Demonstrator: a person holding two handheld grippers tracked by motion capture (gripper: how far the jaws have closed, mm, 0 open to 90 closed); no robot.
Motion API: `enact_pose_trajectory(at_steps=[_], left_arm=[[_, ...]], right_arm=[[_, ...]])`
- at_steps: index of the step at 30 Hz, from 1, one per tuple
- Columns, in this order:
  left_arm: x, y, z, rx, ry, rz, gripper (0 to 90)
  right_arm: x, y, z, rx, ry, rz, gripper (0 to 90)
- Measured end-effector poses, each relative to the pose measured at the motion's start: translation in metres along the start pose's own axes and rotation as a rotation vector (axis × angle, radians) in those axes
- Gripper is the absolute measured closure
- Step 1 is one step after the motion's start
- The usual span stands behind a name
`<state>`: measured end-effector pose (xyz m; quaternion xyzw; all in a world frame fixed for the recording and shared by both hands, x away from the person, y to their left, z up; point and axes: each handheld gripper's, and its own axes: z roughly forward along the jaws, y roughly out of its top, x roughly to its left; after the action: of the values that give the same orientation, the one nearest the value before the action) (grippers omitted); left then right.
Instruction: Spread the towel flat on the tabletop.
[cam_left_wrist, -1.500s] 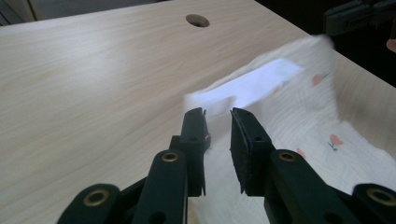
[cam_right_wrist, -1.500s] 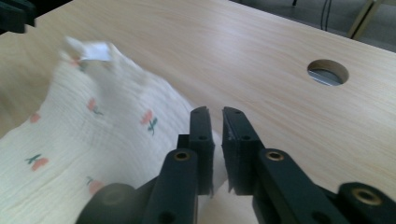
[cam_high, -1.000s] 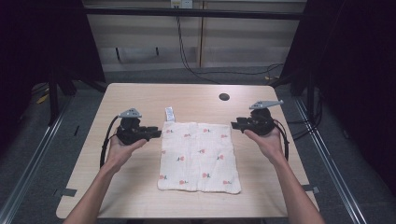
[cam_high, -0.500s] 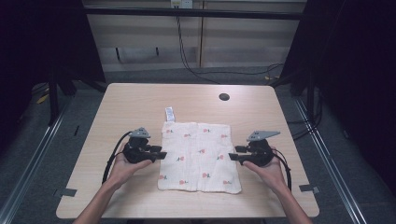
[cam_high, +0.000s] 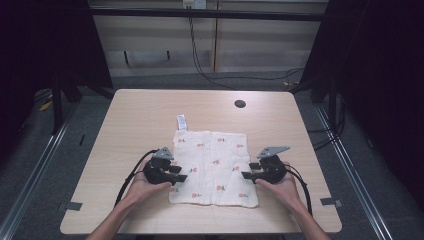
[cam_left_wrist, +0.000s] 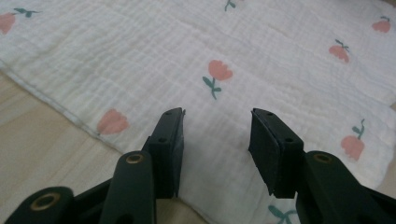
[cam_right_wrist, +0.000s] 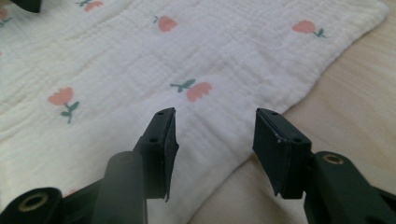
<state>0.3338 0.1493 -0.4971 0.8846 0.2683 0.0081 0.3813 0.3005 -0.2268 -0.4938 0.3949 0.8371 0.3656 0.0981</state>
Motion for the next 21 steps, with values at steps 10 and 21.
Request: enact_pose_trajectory(at_steps=[10, 21], left_arm=[[-0.006, -0.002, -0.002, 0.029, 0.018, 0.048, 90.0], [-0.018, -0.011, -0.008, 0.040, -0.039, 0.028, 90.0]], right_arm=[[0.005, 0.001, 0.006, 0.049, -0.025, -0.048, 82.2], [0.024, -0.023, -0.017, 0.065, 0.045, -0.020, 85.7]])
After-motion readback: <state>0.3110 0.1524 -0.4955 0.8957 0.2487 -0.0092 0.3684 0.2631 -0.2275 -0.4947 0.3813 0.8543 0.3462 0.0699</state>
